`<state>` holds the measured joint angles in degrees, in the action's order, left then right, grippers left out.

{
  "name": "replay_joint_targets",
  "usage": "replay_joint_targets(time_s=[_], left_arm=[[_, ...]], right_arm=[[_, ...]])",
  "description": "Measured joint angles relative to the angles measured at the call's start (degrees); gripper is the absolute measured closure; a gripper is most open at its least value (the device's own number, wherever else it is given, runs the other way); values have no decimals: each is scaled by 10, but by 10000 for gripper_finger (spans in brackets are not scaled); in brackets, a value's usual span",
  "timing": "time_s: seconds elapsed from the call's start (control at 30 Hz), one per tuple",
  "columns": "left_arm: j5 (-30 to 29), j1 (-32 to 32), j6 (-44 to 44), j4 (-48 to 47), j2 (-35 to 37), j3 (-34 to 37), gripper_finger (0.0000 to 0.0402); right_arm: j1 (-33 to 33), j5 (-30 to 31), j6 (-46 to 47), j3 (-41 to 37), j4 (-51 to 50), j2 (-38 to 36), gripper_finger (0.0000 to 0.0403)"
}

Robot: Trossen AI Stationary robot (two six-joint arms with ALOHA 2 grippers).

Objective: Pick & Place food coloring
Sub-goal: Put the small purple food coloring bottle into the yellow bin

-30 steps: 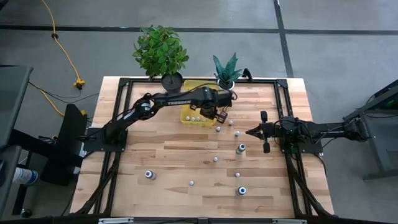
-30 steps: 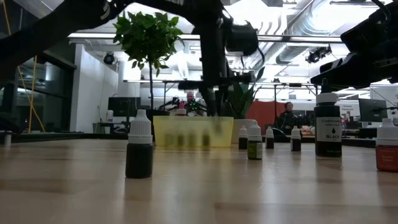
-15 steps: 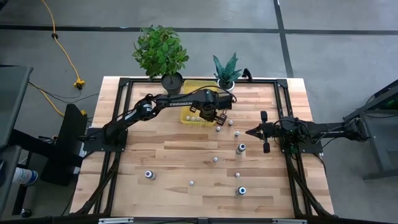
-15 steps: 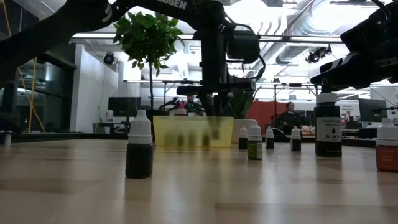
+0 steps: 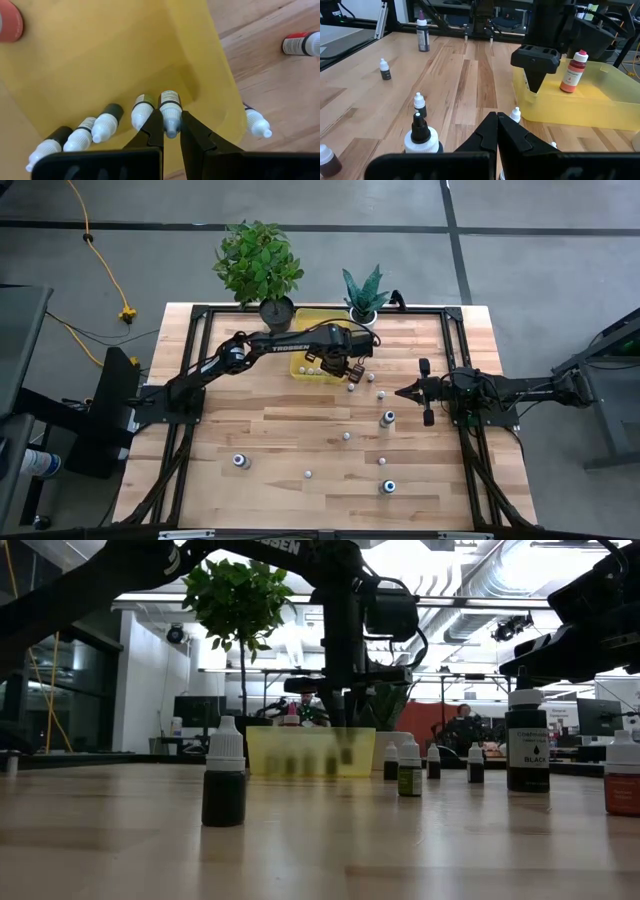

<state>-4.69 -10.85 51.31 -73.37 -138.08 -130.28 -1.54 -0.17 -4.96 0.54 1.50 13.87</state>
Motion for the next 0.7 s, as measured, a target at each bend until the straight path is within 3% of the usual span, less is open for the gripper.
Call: replay_joint_targets(time_s=[0.3,0.7], left_arm=[[3,-4,-17,3,-3,-1,344],[15,-4,-35,19,-14,-1,336]], right_arm=[[0,0,0,0,0,0,402],[0,0,0,0,0,0,402]])
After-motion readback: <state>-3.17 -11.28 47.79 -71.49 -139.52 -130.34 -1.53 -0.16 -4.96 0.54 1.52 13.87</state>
